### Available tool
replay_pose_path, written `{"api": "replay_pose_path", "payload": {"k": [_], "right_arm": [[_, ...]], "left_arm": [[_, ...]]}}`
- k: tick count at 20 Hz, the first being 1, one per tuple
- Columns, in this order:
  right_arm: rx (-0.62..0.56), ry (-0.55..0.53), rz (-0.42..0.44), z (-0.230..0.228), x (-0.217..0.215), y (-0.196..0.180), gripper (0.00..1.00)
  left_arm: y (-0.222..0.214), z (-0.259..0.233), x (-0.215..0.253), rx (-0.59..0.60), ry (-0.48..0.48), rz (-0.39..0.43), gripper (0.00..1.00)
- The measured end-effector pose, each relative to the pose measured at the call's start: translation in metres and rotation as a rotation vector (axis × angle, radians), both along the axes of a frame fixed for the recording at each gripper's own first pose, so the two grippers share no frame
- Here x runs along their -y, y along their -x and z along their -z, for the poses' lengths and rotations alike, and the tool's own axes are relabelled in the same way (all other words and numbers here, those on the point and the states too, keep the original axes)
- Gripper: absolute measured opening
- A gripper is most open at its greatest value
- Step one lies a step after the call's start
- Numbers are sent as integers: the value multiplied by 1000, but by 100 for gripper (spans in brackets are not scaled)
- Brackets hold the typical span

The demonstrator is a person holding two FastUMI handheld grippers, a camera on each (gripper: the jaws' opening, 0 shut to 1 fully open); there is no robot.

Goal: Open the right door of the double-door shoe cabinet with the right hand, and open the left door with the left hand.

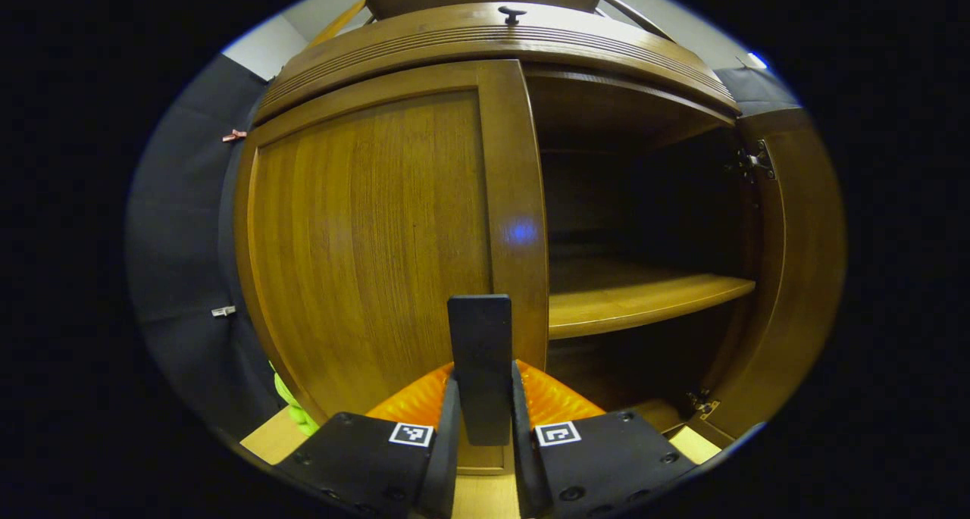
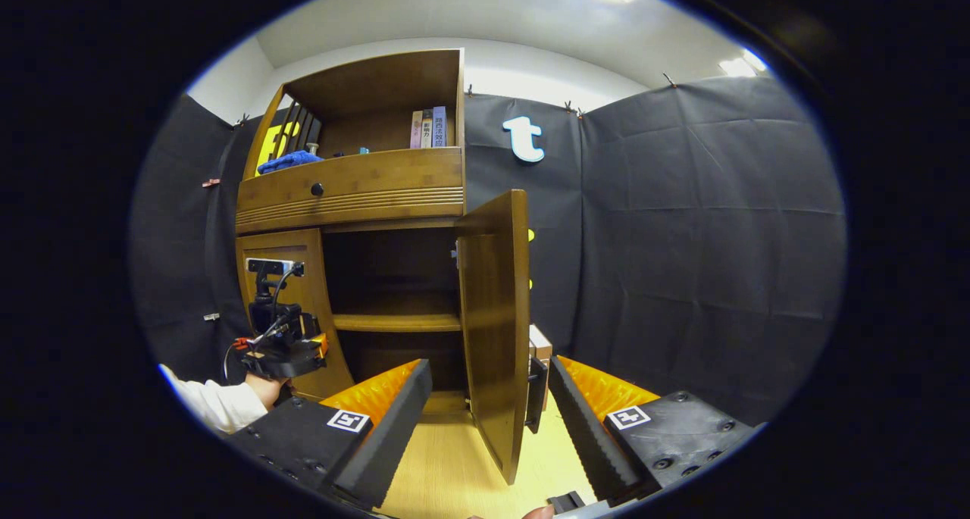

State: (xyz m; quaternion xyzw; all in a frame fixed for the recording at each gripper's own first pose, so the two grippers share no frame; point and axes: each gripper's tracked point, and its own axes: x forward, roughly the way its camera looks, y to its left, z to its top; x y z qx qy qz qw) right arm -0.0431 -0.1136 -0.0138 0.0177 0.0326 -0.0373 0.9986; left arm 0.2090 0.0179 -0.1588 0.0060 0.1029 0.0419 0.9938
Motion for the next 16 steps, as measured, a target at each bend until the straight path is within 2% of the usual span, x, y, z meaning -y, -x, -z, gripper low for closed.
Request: {"api": "replay_pose_path", "payload": {"k": [4,6,7,8,9,16], "right_arm": [[-5,4,-28,2,-12,0,95],[-6,7,-48,2,-20,0,98],[-6,8,-58,2,-24,0,95],[-6,10,-69,2,-28,-1,98],[-8,13,-80,2,-33,-1,95],[-12,18,-148,5,-70,-6,95]], "left_arm": [[18,-3,0,-3,-14,10,31],[34,-4,-4,-2,-1,10,31],[43,-4,-5,-1,5,13,31],[51,-5,-7,-4,7,18,31],[60,-6,-8,-5,7,23,30],[119,-10,-31,-15,0,30,30]]}}
